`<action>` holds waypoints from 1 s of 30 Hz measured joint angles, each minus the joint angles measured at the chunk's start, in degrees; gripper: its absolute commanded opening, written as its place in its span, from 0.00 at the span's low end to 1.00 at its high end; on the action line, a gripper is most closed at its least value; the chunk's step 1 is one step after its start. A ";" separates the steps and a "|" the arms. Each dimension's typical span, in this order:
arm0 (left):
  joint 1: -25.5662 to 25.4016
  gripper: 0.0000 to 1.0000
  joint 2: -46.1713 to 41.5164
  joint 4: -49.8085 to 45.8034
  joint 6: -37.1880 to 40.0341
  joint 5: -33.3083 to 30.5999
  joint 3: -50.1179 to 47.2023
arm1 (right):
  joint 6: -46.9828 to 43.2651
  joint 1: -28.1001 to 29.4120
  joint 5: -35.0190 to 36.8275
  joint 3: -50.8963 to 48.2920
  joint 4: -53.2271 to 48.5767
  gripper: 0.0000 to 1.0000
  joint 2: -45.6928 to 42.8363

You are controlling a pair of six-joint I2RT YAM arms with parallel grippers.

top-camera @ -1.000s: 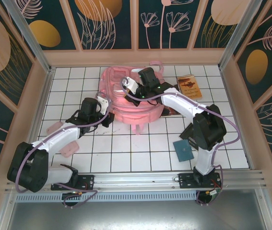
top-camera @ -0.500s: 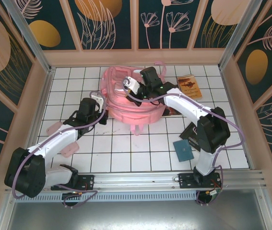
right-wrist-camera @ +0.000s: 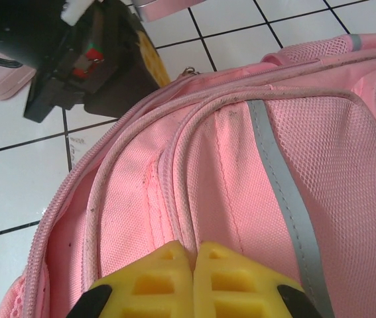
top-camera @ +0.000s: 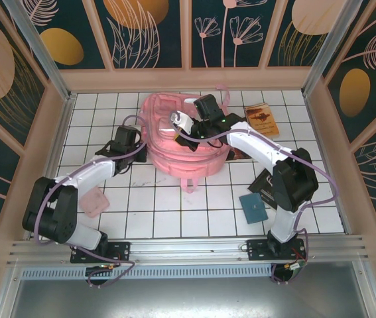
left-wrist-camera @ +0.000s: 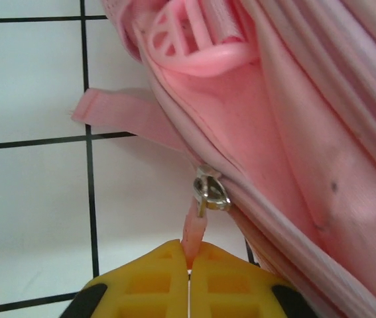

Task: Pack books, pencil case, and school supplies into a backpack

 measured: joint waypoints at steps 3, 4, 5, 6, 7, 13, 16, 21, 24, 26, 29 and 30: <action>0.33 0.52 -0.04 -0.90 -1.79 -3.52 0.66 | 1.33 0.07 0.17 0.02 -0.42 0.32 0.00; 0.52 0.61 -0.26 -1.33 -2.80 -5.07 0.81 | 2.43 0.07 0.15 0.02 -0.44 0.41 0.00; 0.59 0.66 -0.61 -1.92 -3.52 -6.38 0.81 | 3.87 0.04 0.24 0.04 -0.15 0.45 0.00; 0.61 0.70 -1.25 -2.84 -4.85 -7.98 0.81 | 5.46 -0.02 0.42 0.04 0.66 0.51 -0.09; 0.70 0.75 -1.99 -3.69 -5.88 -9.31 0.81 | 7.52 -0.24 0.68 -0.04 1.68 0.56 -0.24; 0.74 0.85 -7.76 -6.58 -11.39 -12.28 0.48 | 26.77 -6.34 8.48 -8.33 12.35 0.70 -6.36; 0.74 0.88 -9.07 -6.84 -13.73 -12.13 0.44 | 37.46 -11.89 13.84 -10.27 15.19 0.72 -6.80; 0.74 0.90 -9.16 -7.08 -16.61 -11.54 0.61 | 49.22 -17.70 19.17 -10.29 15.52 0.78 -2.67; 0.74 0.90 -9.16 -7.04 -17.59 -10.43 1.14 | 52.52 -18.16 19.74 -7.65 14.71 0.80 3.23; 0.74 0.90 -9.16 -6.99 -17.92 -9.51 1.49 | 53.27 -17.90 19.65 -4.37 13.51 0.80 7.96; 0.74 0.90 -9.16 -6.84 -18.10 -7.96 1.62 | 53.05 -17.22 19.50 1.51 11.52 0.78 14.49; 0.74 0.90 -9.16 -6.84 -18.18 -7.48 1.62 | 52.72 -16.81 19.21 3.82 10.60 0.78 16.63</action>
